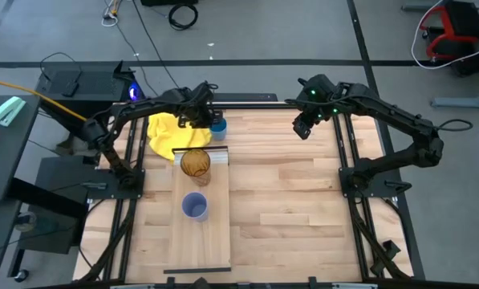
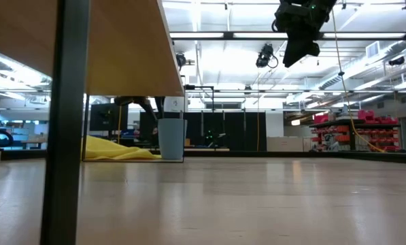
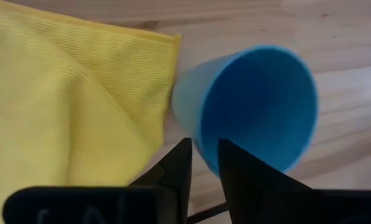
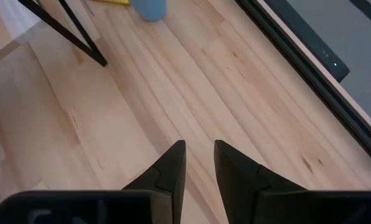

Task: Stack small to large cups/mugs on shelf
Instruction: Put the blue cup on the shelf

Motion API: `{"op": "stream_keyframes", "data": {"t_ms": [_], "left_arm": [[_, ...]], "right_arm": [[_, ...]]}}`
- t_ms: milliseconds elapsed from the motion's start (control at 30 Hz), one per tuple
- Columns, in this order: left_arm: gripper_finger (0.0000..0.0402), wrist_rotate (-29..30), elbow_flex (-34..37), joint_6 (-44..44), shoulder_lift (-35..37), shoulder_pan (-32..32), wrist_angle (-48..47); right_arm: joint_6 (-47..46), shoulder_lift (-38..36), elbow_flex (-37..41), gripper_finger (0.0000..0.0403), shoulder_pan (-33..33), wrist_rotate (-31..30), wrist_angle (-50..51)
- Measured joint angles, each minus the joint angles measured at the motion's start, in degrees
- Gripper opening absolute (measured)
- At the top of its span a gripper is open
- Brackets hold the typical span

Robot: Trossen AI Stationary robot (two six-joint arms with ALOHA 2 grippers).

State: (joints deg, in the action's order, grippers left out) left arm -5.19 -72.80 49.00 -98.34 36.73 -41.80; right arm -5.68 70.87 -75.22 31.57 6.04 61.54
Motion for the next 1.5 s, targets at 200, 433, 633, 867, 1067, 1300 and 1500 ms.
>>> {"op": "stream_keyframes", "data": {"t_ms": [200, 433, 633, 867, 1067, 1300, 1500], "left_arm": [[0.0086, 0.34, -0.01, -0.18, -1.03, 0.14, 0.32], [0.009, 0.02, 0.0, -0.22, -3.06, 0.13, 0.42], [0.0079, 0.0, 0.0, -0.2, -2.8, 0.13, 2.27], [0.0046, -0.04, 0.0, -0.27, -2.78, 0.13, 2.25], [0.0011, -3.38, 0.0, -0.71, -2.64, 0.13, 4.11], [0.0011, -5.6, -4.83, -1.61, -0.18, -0.3, 4.64], [0.0011, -5.64, -17.1, -4.63, 1.18, -0.71, -1.83]], "right_arm": [[-0.17, 0.0, 0.0, 0.0091, -1.5, 0.02, 0.02], [-0.19, 0.0, 0.0, 0.0091, -2.62, 0.02, -0.39], [-0.8, 0.0, 0.0, 0.0091, -2.62, 0.0, -0.39], [-0.74, 0.0, 0.0, 0.0091, -2.62, 0.0, -0.39], [-0.61, 0.0, 0.0, 0.0091, -2.62, 0.0, -0.39], [-0.28, 0.0, 0.0, 0.0091, -2.62, 0.0, -0.7], [-0.17, 0.0, 0.0, 0.0091, -2.62, 0.0, -0.89]]}}
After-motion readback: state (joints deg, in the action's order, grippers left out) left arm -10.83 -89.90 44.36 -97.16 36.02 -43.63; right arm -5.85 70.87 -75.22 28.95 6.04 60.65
